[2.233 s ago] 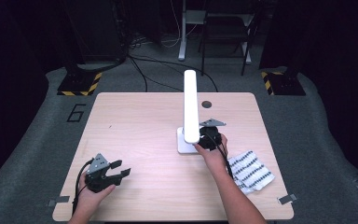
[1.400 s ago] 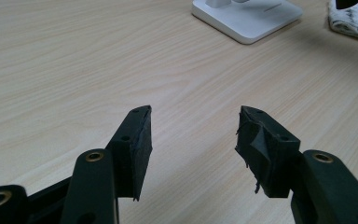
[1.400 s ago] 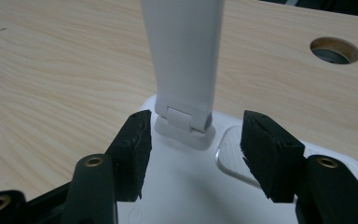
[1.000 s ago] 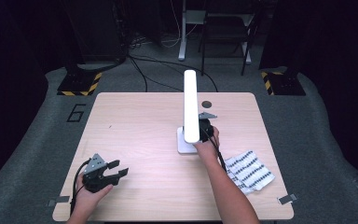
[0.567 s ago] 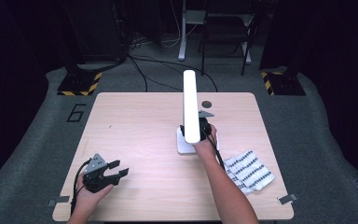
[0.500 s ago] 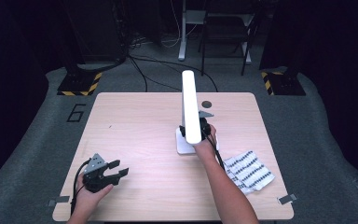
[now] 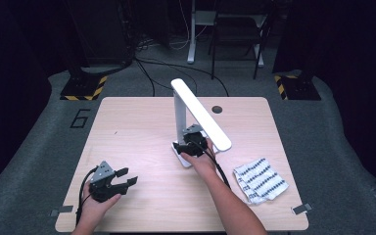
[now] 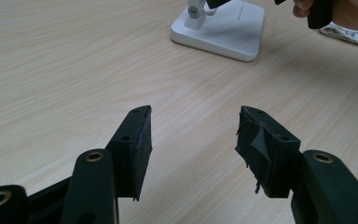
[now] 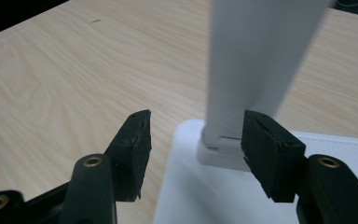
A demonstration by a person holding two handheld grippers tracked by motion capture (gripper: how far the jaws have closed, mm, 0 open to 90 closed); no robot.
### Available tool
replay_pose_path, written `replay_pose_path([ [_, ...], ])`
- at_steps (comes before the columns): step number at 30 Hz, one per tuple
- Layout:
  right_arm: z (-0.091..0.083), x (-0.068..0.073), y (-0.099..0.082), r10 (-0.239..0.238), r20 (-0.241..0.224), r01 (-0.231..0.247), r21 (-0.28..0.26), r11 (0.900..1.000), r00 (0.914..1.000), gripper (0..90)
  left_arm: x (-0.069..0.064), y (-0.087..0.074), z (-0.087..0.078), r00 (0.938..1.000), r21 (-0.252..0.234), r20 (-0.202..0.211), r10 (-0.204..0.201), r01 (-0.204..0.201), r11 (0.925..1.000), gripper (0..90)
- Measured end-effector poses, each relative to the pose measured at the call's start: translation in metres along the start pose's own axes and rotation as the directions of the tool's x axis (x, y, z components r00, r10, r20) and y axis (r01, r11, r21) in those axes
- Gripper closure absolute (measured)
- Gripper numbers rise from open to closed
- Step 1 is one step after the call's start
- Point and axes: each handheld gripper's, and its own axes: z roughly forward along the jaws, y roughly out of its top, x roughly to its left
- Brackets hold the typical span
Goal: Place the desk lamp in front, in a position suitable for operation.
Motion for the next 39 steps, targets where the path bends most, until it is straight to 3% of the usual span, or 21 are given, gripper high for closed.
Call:
replay_pose_path([
  [2,0.002,0.008,0.001,-0.026,-0.024,0.026,-0.005,0.9996,0.9994,43.3,-0.001,0.000,0.001,1.0000,0.000,-0.001,-0.005,0.005,1.0000,45.0],
  [3,0.002,0.011,0.002,-0.046,-0.008,0.046,-0.018,0.9988,0.9989,43.3,-0.001,0.000,0.001,1.0000,-0.001,0.000,-0.002,0.002,1.0000,45.0],
  [5,0.001,0.015,0.004,-0.032,0.004,0.032,-0.022,0.9992,0.9995,43.7,-0.001,0.001,0.001,0.9999,0.003,0.004,0.012,-0.012,0.9999,45.0],
  [11,-0.002,0.006,0.001,-0.004,0.057,0.005,-0.013,0.9999,0.9983,42.0,-0.002,0.000,0.003,0.9999,0.006,0.007,0.009,-0.009,0.9999,45.0],
  [13,-0.002,0.002,-0.002,0.028,0.079,-0.026,-0.017,0.9995,0.9965,40.9,-0.002,0.000,0.002,1.0000,0.005,0.007,0.006,-0.006,1.0000,45.0],
  [21,0.005,-0.003,0.007,0.041,0.126,-0.034,-0.056,0.9979,0.9912,37.9,0.000,-0.001,0.002,1.0000,0.007,0.006,0.004,-0.004,1.0000,45.0],
  [23,0.007,-0.006,0.011,0.030,0.137,-0.022,-0.057,0.9981,0.9901,38.2,-0.001,-0.001,0.003,0.9999,-0.006,0.000,-0.012,0.012,0.9999,45.0],
  [27,0.010,-0.009,0.014,0.042,0.129,-0.035,-0.050,0.9981,0.9908,45.1,0.001,-0.001,0.002,0.9999,0.006,0.011,-0.006,0.006,1.0000,45.0],
  [28,0.012,-0.011,0.015,0.044,0.101,-0.039,-0.048,0.9981,0.9939,50.4,0.001,-0.002,0.002,0.9999,0.002,0.009,-0.013,0.013,0.9999,45.0],
  [30,0.012,-0.011,0.015,0.035,0.108,-0.031,-0.042,0.9987,0.9936,51.2,0.003,-0.002,0.001,1.0000,0.004,0.009,-0.002,0.002,1.0000,45.0],
  [33,0.012,-0.008,0.015,0.010,0.099,-0.006,-0.040,0.9992,0.9951,51.7,0.000,-0.002,0.001,0.9993,-0.002,0.009,-0.036,0.036,0.9993,45.0],
  [35,0.011,-0.006,0.015,0.015,0.096,-0.012,-0.030,0.9995,0.9953,51.8,0.000,-0.002,0.001,0.9996,-0.008,0.004,-0.026,0.026,0.9996,45.0],
  [39,0.007,0.006,0.012,-0.038,0.033,0.039,-0.031,0.9988,0.9987,51.9,0.000,-0.001,0.001,0.9999,-0.011,-0.003,-0.011,0.011,0.9999,45.0],
])
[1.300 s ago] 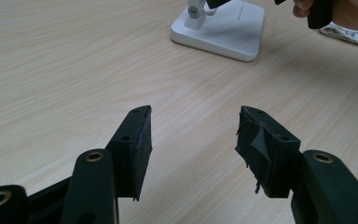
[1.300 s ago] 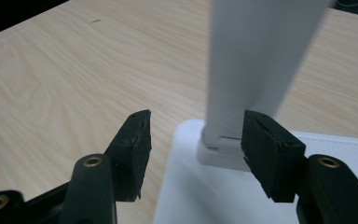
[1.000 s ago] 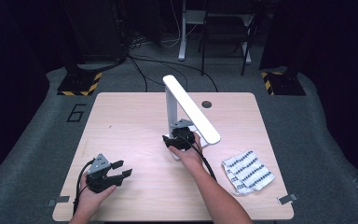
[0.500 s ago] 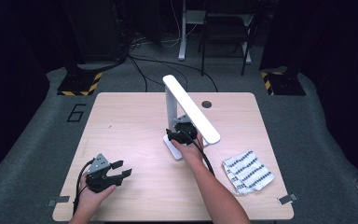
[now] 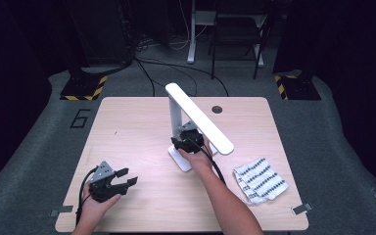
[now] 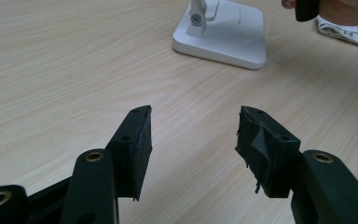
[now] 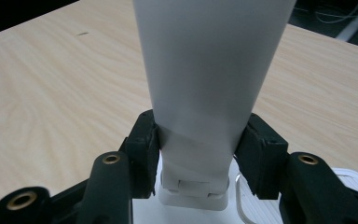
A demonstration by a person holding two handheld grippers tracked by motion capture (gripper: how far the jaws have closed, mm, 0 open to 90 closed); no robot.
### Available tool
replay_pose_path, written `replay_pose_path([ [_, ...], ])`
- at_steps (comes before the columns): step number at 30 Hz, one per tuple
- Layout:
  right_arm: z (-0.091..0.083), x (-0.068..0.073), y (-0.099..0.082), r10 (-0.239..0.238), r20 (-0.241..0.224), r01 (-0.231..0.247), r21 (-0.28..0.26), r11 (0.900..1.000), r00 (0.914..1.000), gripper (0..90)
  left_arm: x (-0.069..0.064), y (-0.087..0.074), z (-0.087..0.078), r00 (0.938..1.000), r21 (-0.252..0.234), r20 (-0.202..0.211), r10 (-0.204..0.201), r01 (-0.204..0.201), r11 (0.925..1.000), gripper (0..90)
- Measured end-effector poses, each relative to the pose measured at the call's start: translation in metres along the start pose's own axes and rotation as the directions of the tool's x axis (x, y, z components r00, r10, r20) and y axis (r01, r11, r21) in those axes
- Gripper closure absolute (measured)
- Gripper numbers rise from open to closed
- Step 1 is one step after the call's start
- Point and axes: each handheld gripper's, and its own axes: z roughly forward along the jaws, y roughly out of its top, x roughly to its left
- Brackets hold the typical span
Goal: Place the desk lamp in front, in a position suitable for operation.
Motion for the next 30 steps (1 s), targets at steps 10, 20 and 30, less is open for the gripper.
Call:
replay_pose_path([
  [10,-0.017,0.031,-0.015,-0.076,-0.100,0.075,-0.017,0.9970,0.9921,51.9,0.000,0.004,-0.001,0.9999,0.006,0.010,0.014,-0.014,0.9999,45.1],
  [20,-0.037,0.068,-0.030,-0.104,-0.174,0.102,-0.020,0.9946,0.9792,52.0,-0.006,0.009,0.003,0.9989,0.001,0.041,0.022,-0.022,0.9997,45.1],
  [30,-0.053,0.084,-0.044,-0.136,-0.203,0.129,-0.049,0.9905,0.9697,52.0,-0.016,0.017,0.006,0.9965,-0.017,0.067,0.049,-0.048,0.9987,45.1],
])
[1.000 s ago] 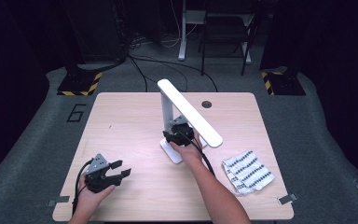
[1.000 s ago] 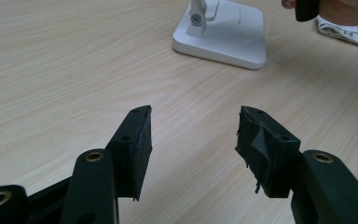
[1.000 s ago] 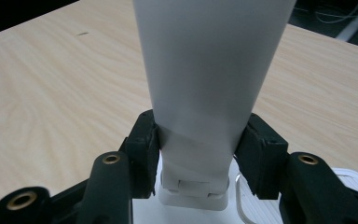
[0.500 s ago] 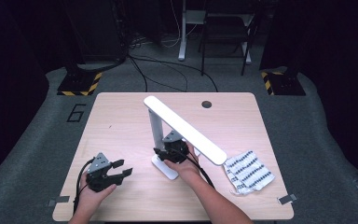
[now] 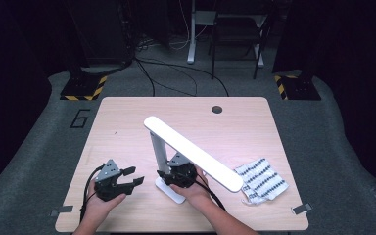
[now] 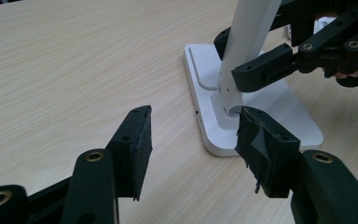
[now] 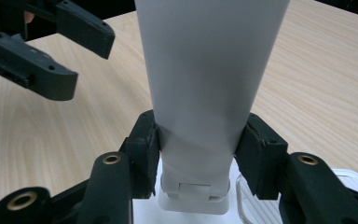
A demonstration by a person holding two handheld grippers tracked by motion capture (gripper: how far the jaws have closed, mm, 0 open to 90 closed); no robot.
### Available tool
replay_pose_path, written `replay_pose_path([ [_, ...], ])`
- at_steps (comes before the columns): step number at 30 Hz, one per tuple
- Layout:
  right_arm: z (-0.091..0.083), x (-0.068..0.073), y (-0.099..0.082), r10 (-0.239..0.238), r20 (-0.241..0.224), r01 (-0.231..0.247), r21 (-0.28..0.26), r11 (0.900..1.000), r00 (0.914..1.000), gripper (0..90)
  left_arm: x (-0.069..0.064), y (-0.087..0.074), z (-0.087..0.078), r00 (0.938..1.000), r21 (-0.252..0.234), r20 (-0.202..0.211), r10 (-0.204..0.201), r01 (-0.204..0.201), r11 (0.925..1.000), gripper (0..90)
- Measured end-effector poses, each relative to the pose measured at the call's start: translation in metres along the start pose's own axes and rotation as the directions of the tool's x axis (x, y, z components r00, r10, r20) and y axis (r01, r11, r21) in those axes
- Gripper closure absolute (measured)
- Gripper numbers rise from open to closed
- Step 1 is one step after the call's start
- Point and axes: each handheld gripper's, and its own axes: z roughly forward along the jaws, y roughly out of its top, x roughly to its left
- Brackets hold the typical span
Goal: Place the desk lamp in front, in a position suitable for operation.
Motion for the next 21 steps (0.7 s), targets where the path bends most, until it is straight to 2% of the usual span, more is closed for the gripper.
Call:
replay_pose_path([
  [5,-0.006,0.003,-0.004,-0.004,-0.015,0.003,-0.006,1.0000,0.9999,51.9,-0.002,0.006,-0.001,0.9994,0.009,0.029,0.016,-0.016,0.9998,45.1],
  [9,-0.007,0.003,-0.006,-0.021,-0.012,0.021,-0.008,0.9997,0.9997,51.1,-0.002,0.015,-0.002,0.9981,0.003,0.053,0.031,-0.031,0.9995,45.0],
  [10,-0.008,0.002,-0.006,-0.038,-0.018,0.038,-0.013,0.9992,0.9991,49.1,-0.002,0.017,-0.001,0.9978,-0.001,0.059,0.029,-0.029,0.9996,45.0],
  [13,-0.017,0.004,-0.010,-0.051,-0.001,0.051,-0.021,0.9985,0.9987,45.1,0.001,0.025,0.001,0.9967,0.001,0.076,0.029,-0.029,0.9996,44.4],
  [17,-0.029,0.005,-0.017,-0.061,0.004,0.061,-0.010,0.9981,0.9981,44.8,0.001,0.032,0.007,0.9949,-0.001,0.095,0.032,-0.032,0.9995,44.3],
  [18,-0.038,0.005,-0.023,-0.047,0.019,0.047,-0.010,0.9988,0.9987,44.8,-0.001,0.036,0.012,0.9932,-0.003,0.109,0.040,-0.040,0.9992,44.4],
  [21,-0.053,0.004,-0.033,-0.043,0.061,0.044,-0.010,0.9990,0.9972,45.8,-0.005,0.040,0.019,0.9914,-0.007,0.124,0.043,-0.042,0.9991,44.5],
])
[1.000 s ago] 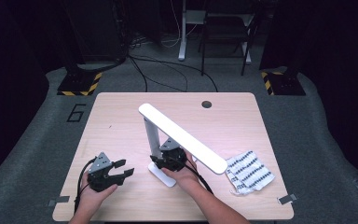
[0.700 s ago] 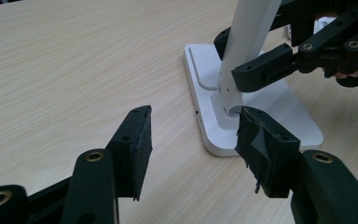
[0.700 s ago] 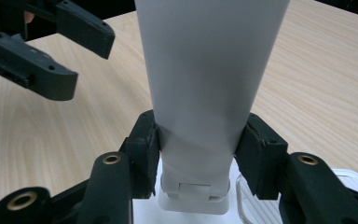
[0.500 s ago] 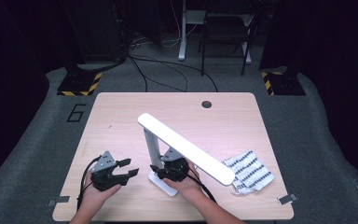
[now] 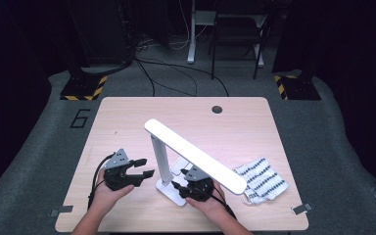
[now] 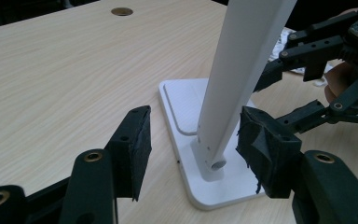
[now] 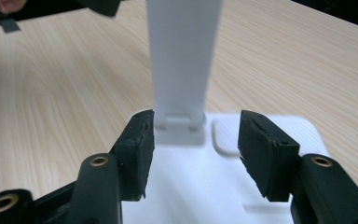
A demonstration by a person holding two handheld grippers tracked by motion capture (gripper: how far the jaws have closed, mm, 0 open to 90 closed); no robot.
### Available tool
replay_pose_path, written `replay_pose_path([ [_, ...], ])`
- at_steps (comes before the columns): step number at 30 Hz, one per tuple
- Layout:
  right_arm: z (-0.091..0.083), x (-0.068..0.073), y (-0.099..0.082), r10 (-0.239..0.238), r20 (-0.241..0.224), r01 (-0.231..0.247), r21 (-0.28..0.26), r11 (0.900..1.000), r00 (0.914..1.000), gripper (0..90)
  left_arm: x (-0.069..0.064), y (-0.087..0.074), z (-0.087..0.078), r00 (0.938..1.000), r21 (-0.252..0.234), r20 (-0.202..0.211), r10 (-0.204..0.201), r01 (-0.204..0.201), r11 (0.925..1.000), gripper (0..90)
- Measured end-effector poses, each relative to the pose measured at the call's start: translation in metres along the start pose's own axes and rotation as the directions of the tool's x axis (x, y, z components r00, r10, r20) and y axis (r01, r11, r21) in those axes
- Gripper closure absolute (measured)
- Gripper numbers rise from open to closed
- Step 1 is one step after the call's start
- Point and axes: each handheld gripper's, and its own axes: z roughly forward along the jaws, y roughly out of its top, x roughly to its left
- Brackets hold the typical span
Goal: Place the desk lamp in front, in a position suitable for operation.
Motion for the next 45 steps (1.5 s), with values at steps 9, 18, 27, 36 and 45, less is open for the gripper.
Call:
replay_pose_path([
  [9,-0.029,-0.024,-0.041,0.214,0.111,-0.217,0.010,0.9762,0.9705,43.0,-0.011,0.006,0.019,0.9973,0.017,0.071,0.019,-0.021,0.9996,47.7],
  [18,-0.023,-0.029,-0.052,0.301,0.148,-0.314,0.070,0.9469,0.9420,39.8,-0.021,0.006,0.029,0.9932,0.014,0.110,0.039,-0.040,0.9991,47.4],
  [27,-0.010,-0.035,-0.055,0.357,0.143,-0.373,0.105,0.9220,0.9232,36.2,-0.022,0.001,0.028,0.9932,0.023,0.108,0.042,-0.045,0.9987,47.7],
  [36,0.001,-0.049,-0.049,0.331,0.113,-0.344,0.122,0.9310,0.9366,34.1,-0.029,-0.003,0.026,0.9861,0.049,0.149,0.074,-0.082,0.9954,47.7],
  [45,0.001,-0.047,-0.047,0.289,0.107,-0.300,0.103,0.9484,0.9513,37.6,-0.028,-0.002,0.027,0.9855,0.032,0.145,0.088,-0.093,0.9951,45.6],
])
